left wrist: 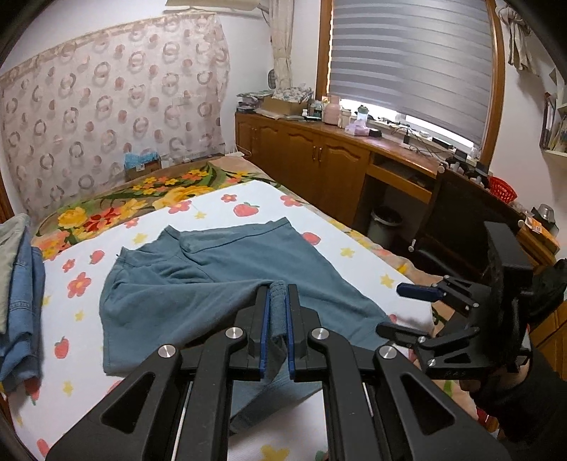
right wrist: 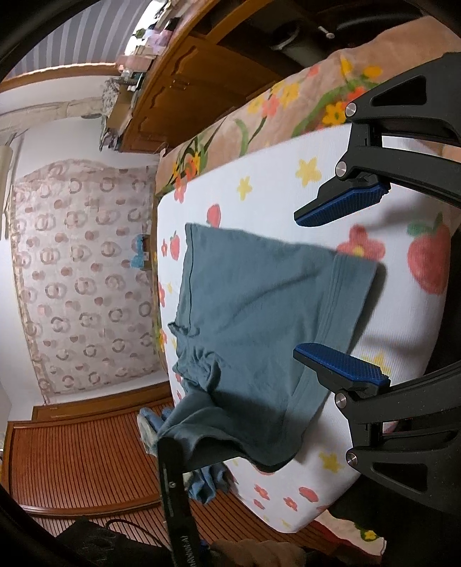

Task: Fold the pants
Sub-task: 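Lift the hem with the left gripper and fold it over, then open, then withdraw the open left gripper from the folded shorts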

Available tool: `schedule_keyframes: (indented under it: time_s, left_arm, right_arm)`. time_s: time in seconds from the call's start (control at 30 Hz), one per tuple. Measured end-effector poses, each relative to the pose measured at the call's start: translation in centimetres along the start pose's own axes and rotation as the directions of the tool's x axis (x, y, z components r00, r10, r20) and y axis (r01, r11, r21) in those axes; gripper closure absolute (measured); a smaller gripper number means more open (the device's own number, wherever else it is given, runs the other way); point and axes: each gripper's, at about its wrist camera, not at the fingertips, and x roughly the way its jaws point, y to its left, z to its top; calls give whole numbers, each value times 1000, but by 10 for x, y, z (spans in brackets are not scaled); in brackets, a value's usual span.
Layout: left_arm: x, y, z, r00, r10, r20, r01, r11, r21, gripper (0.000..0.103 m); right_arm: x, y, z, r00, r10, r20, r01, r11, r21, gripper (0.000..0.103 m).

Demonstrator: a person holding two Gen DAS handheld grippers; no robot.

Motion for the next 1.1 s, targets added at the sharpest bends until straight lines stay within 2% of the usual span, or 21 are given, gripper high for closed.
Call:
schedule_keyframes:
  time_s: [0.27,0.47,0.53,0.63,0.67,0.7,0.73,0.97,1.1]
  left_arm:
    - [3,-2,-2,1000,23,-10,-23,999,-26,93]
    - [-10,10,-7,998,52,20,-51,997,-56,72]
    - [-15,15,-11,998,60,25,-59,996,-65,60]
    - [-17,24,-18,997,73,27,-71,994,-79,57]
    - [-17,26,-21,997,80,21,-78,994,-81,47]
    - [-15,30,-26,996,93,12,-92,992,-84,27]
    - [-14,34,-31,994,110,9,-109,990,-90,20]
    - [-8,56,-59,988,153,-23,-155,976,-153,20]
    - [-4,65,-73,987,152,-58,-160,971,-177,20]
  right_arm:
    - [-2,2,-3,1000,3,-2,-3,1000,12,33]
    - [-3,5,0,1000,12,5,-12,1000,0,33]
    - [-1,7,1,1000,15,4,-15,1000,-4,33]
    - [2,10,2,1000,19,4,-19,1000,-14,33]
    - [3,12,2,1000,23,4,-23,1000,-17,33]
    - [4,13,2,1000,28,2,-28,999,-19,33]
    - [6,14,2,1000,29,1,-29,999,-21,33]
    - [15,25,3,999,51,-13,-52,998,-48,33]
    - [20,31,6,998,63,-19,-64,996,-64,40]
